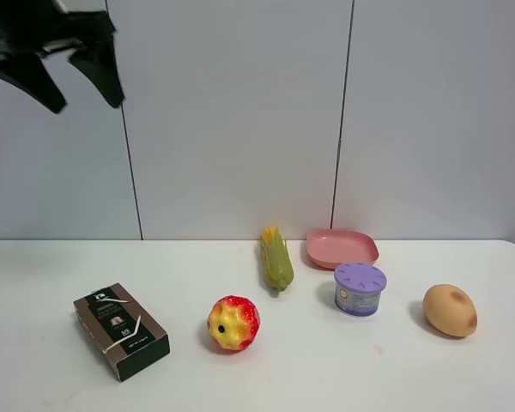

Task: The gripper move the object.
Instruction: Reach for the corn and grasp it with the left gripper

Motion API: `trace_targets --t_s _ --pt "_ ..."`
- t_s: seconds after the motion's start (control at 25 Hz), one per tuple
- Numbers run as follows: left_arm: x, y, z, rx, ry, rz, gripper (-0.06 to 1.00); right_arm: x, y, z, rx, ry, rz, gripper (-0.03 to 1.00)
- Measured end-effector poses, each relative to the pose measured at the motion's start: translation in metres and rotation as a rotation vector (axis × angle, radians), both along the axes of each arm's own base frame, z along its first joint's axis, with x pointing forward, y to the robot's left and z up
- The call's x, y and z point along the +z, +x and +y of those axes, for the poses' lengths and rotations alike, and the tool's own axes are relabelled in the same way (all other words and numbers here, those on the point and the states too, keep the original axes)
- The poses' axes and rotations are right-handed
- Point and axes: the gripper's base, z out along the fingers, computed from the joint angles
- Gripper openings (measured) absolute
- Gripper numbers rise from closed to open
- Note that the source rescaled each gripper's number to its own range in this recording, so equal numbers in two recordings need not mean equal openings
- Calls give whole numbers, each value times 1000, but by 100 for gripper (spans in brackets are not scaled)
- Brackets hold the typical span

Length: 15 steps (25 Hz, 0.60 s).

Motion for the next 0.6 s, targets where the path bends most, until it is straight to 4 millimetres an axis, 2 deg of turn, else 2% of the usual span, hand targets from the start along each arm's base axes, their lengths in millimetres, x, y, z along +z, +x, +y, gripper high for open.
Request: trace_targets --t_s 0.28,0.4,0.44,0.48,0.6 --pt "-43 56 -80 -63 -44 62 99 0 0 0 0 0 0 100" --pt "-48 66 -100 -75 -62 50 99 0 0 0 0 0 0 100" --pt "-56 72 -109 -79 -66 54 99 0 0 0 0 0 0 100" --pt "-63 81 -126 -94 -81 32 100 0 0 0 0 0 0 100" --pt "-80 91 -147 -114 -94 15 100 0 0 0 0 0 0 100"
